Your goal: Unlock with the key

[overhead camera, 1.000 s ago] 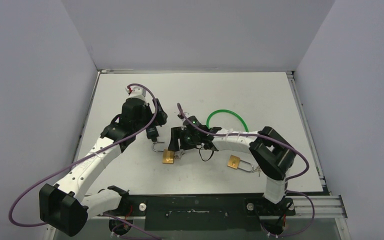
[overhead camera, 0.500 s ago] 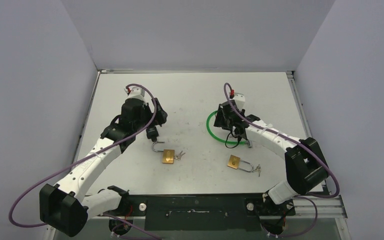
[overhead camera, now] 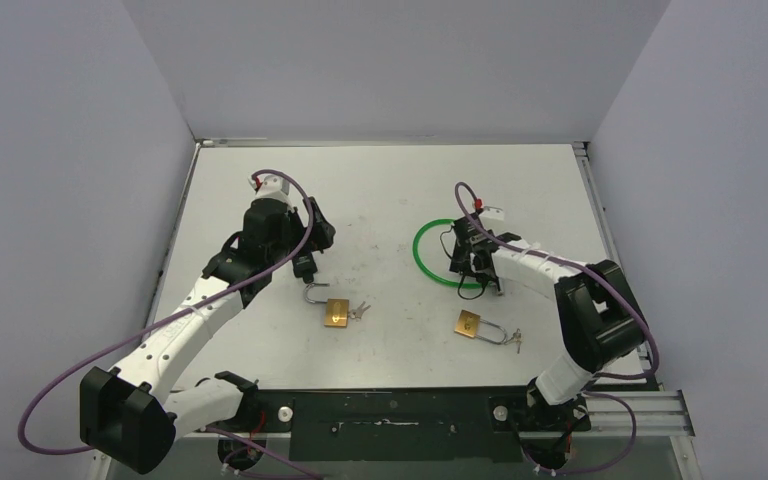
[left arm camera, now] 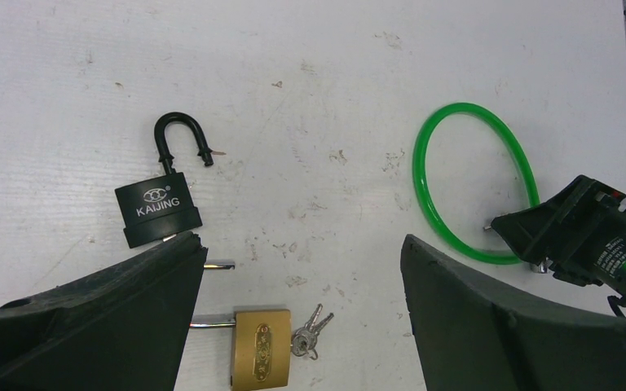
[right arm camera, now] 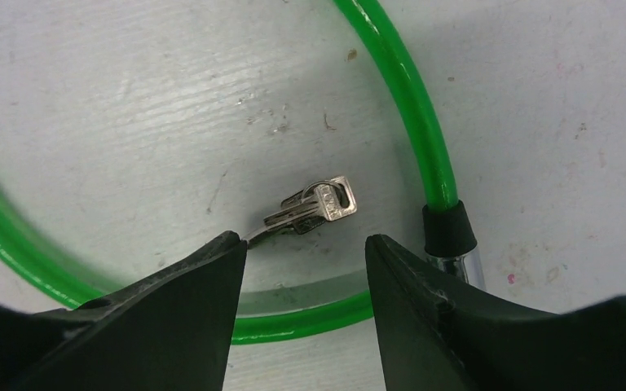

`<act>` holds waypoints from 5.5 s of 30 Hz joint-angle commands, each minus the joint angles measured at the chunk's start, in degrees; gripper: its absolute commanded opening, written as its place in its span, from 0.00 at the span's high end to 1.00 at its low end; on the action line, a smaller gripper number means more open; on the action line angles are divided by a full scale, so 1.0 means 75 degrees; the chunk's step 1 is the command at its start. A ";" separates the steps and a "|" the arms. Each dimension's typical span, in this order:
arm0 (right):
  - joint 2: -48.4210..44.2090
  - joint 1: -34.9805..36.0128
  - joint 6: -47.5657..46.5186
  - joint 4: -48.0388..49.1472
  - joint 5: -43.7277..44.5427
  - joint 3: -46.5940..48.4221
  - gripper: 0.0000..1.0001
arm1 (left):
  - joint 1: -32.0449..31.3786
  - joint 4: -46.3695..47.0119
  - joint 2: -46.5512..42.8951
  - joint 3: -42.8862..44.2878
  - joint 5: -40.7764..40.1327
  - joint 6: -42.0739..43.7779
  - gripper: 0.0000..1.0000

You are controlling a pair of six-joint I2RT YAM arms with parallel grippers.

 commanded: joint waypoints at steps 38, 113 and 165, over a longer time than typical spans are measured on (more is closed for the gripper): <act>-0.0477 -0.0730 0.0112 0.0790 -0.2343 0.0206 1.00 | 0.0026 0.1215 -0.0077 -0.0504 0.1671 -0.0304 0.14; -0.4130 -0.0142 -0.0906 0.5227 -0.8216 -0.1470 0.23 | -0.1412 0.1001 0.0822 0.0770 0.5787 0.2219 1.00; -0.3378 0.1204 -0.1754 0.5709 -1.0190 -0.1831 0.97 | -0.1379 0.0679 0.0285 0.0757 0.7250 0.3438 1.00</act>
